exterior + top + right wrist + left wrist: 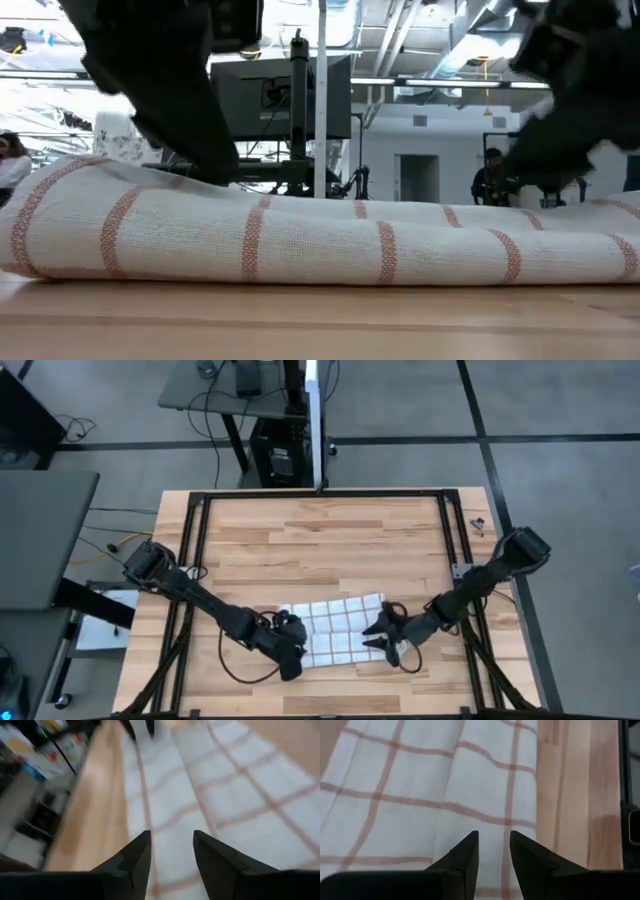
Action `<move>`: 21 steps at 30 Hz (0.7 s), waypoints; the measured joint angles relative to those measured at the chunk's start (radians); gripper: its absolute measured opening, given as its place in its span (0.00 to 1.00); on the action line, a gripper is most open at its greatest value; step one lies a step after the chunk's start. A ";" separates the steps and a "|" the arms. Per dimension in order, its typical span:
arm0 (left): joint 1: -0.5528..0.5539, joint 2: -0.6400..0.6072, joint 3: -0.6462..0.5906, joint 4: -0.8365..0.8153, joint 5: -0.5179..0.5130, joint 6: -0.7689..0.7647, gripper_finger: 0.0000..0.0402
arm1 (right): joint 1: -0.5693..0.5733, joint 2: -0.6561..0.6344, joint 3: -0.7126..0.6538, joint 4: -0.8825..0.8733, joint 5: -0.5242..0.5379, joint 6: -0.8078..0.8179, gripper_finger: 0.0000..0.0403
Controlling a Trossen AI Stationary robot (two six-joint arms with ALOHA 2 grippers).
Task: Roll towel
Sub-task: Roll the white towel
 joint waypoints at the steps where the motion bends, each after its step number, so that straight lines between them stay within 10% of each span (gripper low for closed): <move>1: 0.000 0.000 -0.019 0.017 0.000 -0.008 0.23 | 0.001 0.028 0.000 0.009 0.000 0.000 0.34; 21: -0.107 -0.004 -0.246 0.203 -0.016 -0.245 0.23 | -0.015 0.280 0.001 0.270 -0.003 -0.127 0.34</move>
